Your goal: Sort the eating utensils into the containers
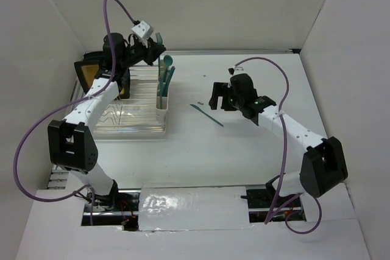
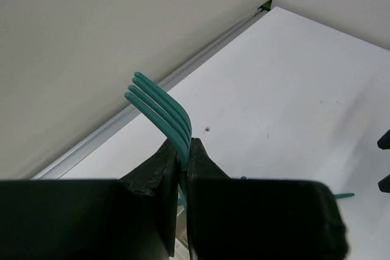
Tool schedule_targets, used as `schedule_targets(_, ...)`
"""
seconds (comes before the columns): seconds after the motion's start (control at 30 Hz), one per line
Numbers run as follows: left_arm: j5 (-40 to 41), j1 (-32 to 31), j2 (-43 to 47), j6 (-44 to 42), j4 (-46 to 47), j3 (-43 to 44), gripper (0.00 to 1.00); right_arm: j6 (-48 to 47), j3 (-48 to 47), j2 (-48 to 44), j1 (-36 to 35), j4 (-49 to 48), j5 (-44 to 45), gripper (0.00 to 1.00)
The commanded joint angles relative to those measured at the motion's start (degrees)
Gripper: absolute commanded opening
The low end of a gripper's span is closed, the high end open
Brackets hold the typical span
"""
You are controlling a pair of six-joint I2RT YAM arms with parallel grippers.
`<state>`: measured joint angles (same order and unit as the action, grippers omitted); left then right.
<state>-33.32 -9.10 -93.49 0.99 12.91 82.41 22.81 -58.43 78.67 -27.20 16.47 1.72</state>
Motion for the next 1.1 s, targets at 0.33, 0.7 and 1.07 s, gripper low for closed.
schedule_targets(0.33, -3.3, -1.3, -2.7, -3.6, 9.2, -2.3, 0.0, -1.1, 1.0, 0.8, 0.9, -4.1, -1.2, 0.94)
schedule_targets(0.7, -2.2, -1.4, -3.5, -3.2, 9.9, -3.2, 0.0, -1.8, 2.0, 0.3, 1.4, -4.1, -1.2, 0.94)
schedule_targets(1.07, 0.2, 0.5, -4.0, 1.6, 6.2, 4.9, 0.0, -1.0, 5.8, -1.8, 1.5, -7.4, -0.7, 0.95)
